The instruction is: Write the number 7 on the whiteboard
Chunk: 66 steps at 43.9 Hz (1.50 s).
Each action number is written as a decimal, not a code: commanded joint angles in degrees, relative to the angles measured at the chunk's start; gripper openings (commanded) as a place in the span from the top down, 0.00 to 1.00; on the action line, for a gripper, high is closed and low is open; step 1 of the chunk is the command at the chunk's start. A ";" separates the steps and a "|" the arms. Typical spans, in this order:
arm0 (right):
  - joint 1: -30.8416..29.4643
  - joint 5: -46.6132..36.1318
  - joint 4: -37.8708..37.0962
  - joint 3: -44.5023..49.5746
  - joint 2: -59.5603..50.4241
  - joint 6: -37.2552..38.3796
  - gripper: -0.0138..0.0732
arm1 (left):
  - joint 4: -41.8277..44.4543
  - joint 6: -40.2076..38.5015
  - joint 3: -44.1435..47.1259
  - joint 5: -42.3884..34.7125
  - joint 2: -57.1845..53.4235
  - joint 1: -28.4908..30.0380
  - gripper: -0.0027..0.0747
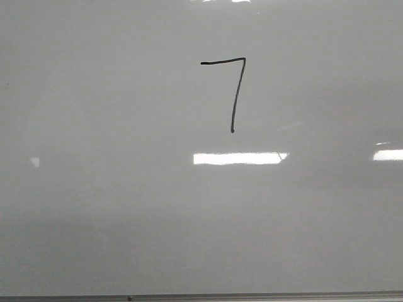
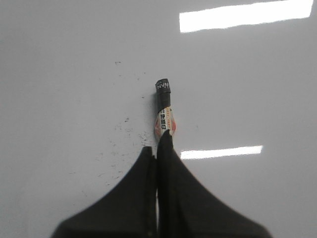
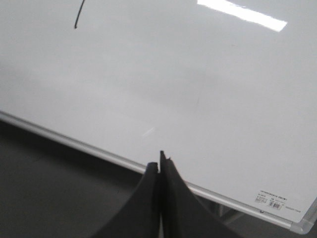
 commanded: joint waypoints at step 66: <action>-11.66 -53.64 -0.15 35.51 -14.45 8.20 0.92 | -0.10 0.06 0.76 -4.87 -0.75 -0.40 0.99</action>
